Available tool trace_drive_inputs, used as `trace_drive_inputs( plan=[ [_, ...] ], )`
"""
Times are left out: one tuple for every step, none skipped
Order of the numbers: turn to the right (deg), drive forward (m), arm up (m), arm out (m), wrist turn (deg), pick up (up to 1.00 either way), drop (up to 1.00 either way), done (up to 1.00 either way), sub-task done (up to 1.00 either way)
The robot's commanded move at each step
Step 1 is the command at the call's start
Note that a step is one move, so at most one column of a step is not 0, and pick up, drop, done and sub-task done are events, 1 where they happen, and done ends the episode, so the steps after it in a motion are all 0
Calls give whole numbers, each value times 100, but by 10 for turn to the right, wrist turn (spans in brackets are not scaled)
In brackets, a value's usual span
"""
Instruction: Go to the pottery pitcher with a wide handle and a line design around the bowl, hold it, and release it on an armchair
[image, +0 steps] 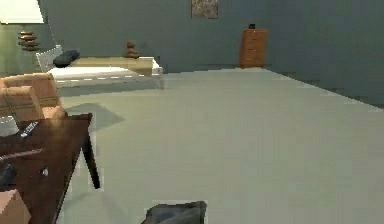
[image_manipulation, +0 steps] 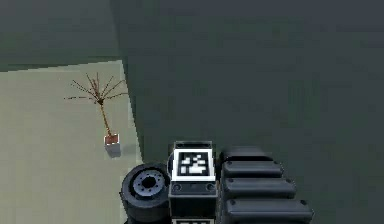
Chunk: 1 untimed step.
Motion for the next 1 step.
trace_drive_inputs(
  plan=[
    [-180,0,0,0,0,0,0,0,0]
  ],
)
